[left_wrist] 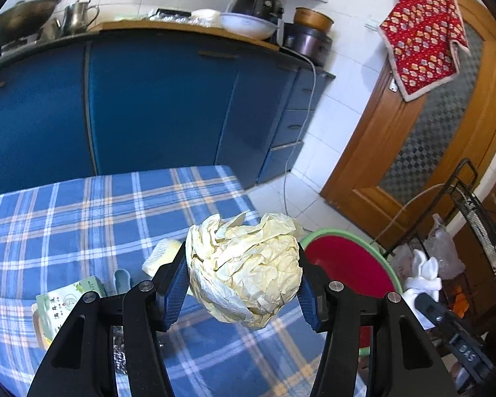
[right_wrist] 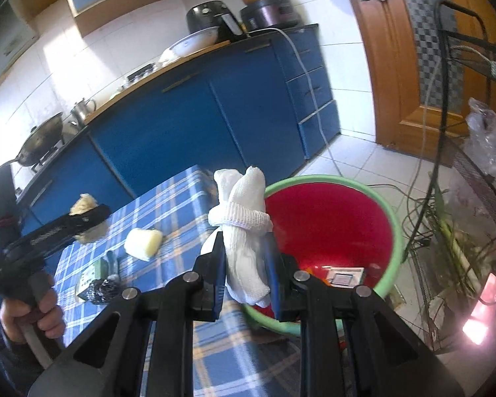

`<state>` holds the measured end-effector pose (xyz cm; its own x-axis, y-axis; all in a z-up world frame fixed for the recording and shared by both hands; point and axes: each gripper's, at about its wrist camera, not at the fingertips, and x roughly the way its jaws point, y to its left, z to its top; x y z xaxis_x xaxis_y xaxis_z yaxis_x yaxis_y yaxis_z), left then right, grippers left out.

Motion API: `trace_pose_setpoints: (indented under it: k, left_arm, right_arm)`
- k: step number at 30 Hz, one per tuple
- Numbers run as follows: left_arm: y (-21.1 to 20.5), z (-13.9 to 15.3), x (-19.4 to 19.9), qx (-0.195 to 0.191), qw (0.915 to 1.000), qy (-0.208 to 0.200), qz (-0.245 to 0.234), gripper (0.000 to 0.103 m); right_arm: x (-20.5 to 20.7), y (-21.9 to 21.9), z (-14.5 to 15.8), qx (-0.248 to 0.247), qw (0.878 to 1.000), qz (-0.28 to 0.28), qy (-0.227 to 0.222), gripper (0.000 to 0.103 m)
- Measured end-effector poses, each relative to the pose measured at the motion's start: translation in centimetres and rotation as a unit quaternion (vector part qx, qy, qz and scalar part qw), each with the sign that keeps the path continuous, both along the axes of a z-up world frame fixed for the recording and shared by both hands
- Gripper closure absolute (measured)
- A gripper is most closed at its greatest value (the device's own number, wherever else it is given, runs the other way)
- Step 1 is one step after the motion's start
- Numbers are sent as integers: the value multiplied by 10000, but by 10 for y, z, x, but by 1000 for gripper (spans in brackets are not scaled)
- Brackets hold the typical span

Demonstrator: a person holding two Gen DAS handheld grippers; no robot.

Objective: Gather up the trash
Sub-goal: 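Carry the paper and white cloth with both tools over the red bucket, then open both tools to drop the paper and cloth into the bucket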

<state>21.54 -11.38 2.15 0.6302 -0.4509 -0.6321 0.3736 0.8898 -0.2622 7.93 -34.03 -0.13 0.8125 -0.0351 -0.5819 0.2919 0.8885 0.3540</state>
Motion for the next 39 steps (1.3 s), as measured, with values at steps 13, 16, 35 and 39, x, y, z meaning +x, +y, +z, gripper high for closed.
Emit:
trace_pose_setpoints:
  k: [13, 16, 35, 39]
  left_arm:
    - [-35, 5, -23, 94, 9995, 55, -280, 44]
    - [-49, 6, -28, 157, 9992, -3, -357, 44]
    - [-141, -44, -43, 945, 9908, 66, -962, 44]
    - [-154, -60, -41, 1059, 9884, 171, -1074, 44]
  right_arm:
    - [-21, -29, -16, 58, 9994, -322, -109, 78]
    - [-21, -36, -21, 135, 9992, -344, -122, 78]
    - [-19, -78, -60, 565, 9972, -479, 48, 78]
    - [-14, -81, -64, 490, 9976, -489, 87, 78]
